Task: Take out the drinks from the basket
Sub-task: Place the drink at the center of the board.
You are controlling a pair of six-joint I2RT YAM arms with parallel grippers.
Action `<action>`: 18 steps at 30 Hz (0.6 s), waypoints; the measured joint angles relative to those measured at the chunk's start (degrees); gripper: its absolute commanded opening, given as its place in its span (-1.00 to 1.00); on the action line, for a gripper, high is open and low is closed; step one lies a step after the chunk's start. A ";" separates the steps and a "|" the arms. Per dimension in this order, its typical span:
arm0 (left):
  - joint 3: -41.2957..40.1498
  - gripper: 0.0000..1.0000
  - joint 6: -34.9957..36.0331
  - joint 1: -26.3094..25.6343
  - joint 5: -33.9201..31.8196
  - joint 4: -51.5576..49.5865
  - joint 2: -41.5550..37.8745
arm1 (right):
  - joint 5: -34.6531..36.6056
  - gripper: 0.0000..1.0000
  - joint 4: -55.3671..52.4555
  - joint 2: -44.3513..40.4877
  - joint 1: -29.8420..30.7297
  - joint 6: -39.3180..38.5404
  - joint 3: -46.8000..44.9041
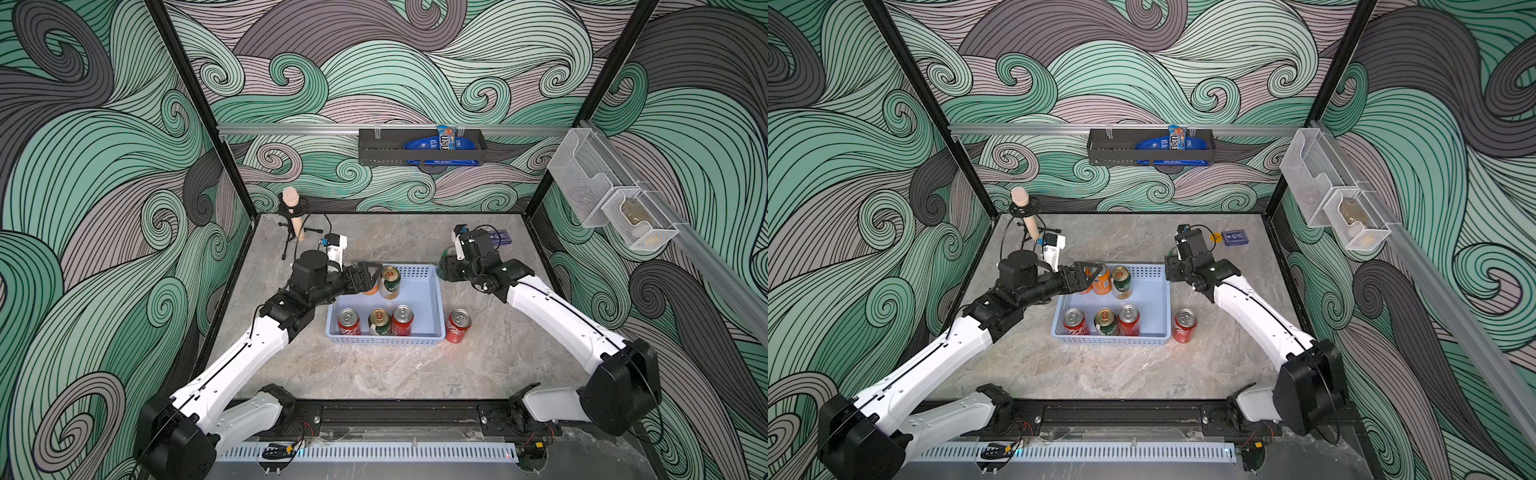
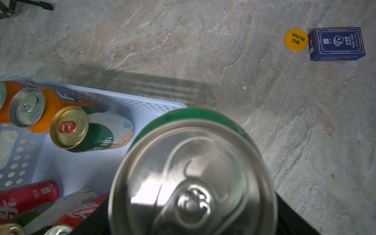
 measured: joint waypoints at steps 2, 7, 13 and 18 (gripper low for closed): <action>0.00 0.97 0.39 0.20 -1.29 -0.72 -0.04 | 0.02 0.16 0.07 0.00 -0.46 0.00 -0.83; -0.48 0.97 1.22 1.99 -3.21 -1.64 -1.62 | 0.11 0.15 -0.28 0.24 -0.92 0.04 -2.97; -2.01 0.97 2.19 4.83 -4.07 -2.12 -3.91 | -0.07 0.13 0.90 2.34 -0.92 0.68 -4.83; -3.17 0.97 2.75 6.58 -4.11 -3.28 -4.15 | -0.02 0.13 2.93 4.00 -0.94 1.88 -7.63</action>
